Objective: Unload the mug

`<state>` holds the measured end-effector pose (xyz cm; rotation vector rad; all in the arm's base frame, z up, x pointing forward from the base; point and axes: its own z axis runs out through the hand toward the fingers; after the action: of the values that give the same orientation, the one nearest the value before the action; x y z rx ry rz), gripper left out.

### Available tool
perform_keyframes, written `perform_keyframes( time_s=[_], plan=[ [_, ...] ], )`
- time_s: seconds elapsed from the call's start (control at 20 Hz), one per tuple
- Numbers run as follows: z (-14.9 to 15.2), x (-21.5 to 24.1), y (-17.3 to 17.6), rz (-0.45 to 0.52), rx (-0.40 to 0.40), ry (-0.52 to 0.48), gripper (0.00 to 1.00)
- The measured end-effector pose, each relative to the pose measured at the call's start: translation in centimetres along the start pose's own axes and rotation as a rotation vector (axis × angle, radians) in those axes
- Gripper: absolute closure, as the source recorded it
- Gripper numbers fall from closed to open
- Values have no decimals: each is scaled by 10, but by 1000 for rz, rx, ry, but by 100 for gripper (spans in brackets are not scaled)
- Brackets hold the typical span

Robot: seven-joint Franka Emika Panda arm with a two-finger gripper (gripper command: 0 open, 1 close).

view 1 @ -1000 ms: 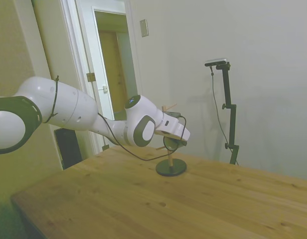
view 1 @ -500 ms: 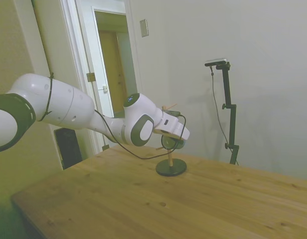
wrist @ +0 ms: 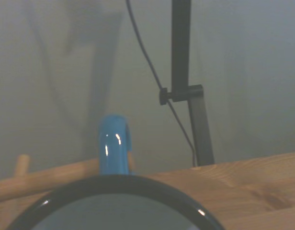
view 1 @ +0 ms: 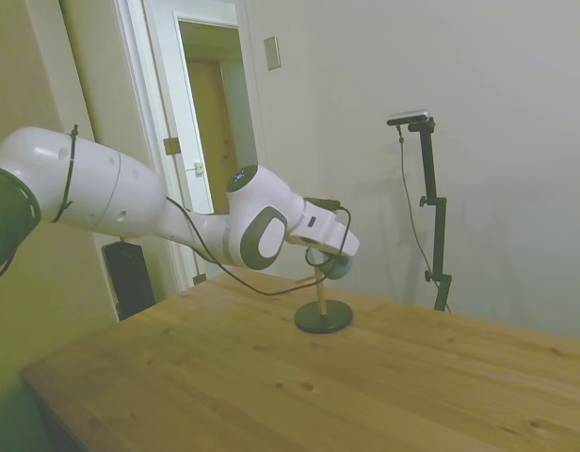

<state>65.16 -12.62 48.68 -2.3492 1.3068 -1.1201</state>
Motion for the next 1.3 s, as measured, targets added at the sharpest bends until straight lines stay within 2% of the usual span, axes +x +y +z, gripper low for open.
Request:
perform_keyframes(
  time_s=[0.3,0.5,0.7,0.85,1.1,1.3],
  plan=[
    [1,20,37,60,-132,-36,100],
    [-19,3,59,60,-205,-122,100],
    [-53,-36,72,-29,-237,-303,100],
    [-66,-64,72,-105,-266,-407,100],
    [-54,-110,67,-194,-329,-507,100],
    [-29,-126,74,-209,-371,-535,100]
  ],
)
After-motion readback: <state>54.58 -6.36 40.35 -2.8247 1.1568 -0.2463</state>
